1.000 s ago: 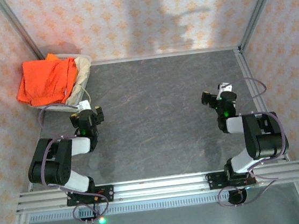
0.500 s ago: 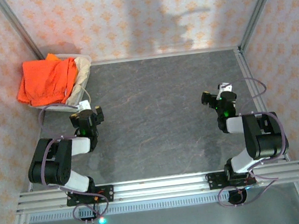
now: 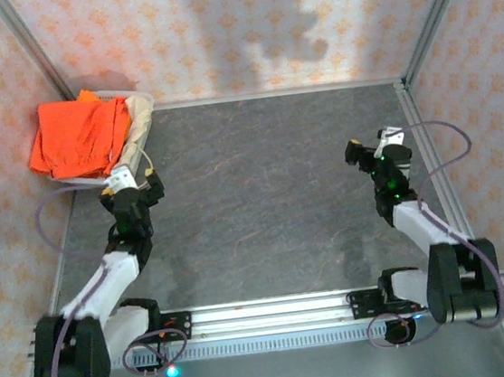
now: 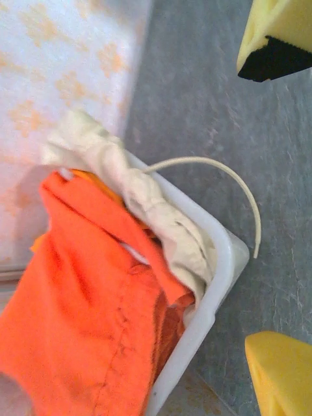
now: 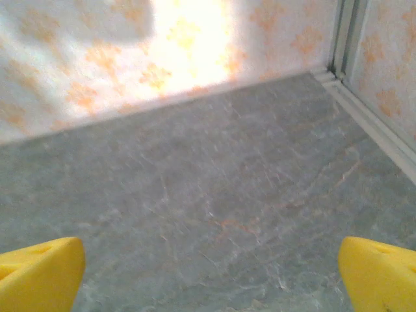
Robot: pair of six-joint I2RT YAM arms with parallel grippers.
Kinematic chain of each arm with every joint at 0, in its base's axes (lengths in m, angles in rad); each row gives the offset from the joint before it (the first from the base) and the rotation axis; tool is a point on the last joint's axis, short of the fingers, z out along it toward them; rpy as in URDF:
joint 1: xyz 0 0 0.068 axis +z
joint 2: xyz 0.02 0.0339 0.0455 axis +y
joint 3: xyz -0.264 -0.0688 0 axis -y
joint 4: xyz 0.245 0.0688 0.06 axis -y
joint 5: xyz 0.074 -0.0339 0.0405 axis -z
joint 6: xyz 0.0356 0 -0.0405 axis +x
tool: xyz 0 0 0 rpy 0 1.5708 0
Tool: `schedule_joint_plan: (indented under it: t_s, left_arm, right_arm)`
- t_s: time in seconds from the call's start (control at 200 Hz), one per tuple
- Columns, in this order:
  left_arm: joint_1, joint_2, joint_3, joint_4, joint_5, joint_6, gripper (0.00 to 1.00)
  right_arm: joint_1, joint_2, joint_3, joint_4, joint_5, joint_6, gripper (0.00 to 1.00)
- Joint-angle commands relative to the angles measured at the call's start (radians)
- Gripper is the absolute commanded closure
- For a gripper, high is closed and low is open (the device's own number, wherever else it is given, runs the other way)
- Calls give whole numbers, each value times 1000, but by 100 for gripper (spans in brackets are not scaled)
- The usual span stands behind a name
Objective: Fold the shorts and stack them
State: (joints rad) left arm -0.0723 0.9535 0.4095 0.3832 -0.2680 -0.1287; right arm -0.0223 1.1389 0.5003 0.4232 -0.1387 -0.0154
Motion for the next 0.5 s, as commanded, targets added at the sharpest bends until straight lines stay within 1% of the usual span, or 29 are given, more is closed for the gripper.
schedule_joint_plan:
  t_s: [0.0,0.05,0.105,0.16,0.215,0.26,0.34,0.39,0.44,0.495]
  left_arm:
    - [-10,-139,77,-260,23,-117,0]
    - [-9,-163,153,-347,21,-143,0]
    - [-8,-148,266,-450,-2,-152,0]
    - [-1,-93,401,-572,-43,-159,0]
    - [28,-12,537,-703,-47,-175,0]
    - [68,68,657,-798,-15,-188,0]
    - [145,217,836,-913,100,-196,0]
    - [189,311,936,-975,149,-217,0]
    - [225,403,1019,-1020,182,-223,0]
    - [249,496,1100,-1060,180,-226,0]
  right_arm:
    - [4,-82,36,-154,-44,56,1]
    - [5,-115,44,-192,-56,66,1]
    - [5,-152,46,-220,-72,75,1]
    - [5,-191,50,-249,-83,87,1]
    - [5,-225,57,-285,-91,98,1]
    - [5,-249,63,-309,-100,107,1]
    - [5,-280,76,-348,-114,116,1]
    - [5,-294,83,-364,-125,119,1]
    - [4,-302,88,-378,-131,125,1]
    - [5,-307,90,-384,-139,136,1]
